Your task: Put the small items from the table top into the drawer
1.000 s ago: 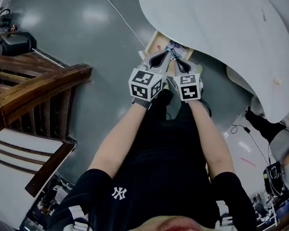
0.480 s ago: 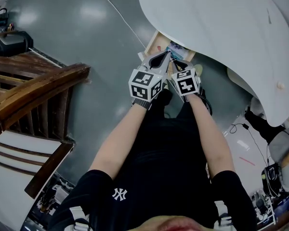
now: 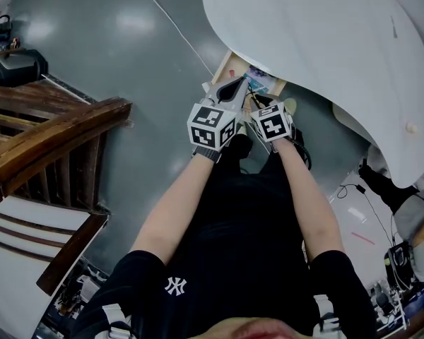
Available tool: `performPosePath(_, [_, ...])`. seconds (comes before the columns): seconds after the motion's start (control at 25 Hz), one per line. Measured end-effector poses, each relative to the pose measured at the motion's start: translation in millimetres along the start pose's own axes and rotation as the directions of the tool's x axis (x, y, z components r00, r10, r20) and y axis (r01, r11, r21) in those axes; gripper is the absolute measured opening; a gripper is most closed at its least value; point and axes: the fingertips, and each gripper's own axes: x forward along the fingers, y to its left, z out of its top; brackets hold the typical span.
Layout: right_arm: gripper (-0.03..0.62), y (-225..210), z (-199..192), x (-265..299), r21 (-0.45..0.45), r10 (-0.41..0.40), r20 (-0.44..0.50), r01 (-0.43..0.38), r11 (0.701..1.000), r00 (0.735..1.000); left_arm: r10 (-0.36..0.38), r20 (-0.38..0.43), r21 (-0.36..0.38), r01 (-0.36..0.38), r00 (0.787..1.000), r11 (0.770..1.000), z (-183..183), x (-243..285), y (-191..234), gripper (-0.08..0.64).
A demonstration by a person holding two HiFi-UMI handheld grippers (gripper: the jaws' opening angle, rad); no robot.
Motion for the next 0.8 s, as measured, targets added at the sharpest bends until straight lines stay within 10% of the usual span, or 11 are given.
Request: performPosePath(0.8, [0.028,-29,51,-153,0.118,-0.106,0.288,0.074,0.990,0.952,-0.132,-0.003,0.085,0.132,0.991,0.988,54,7,-89,0.000])
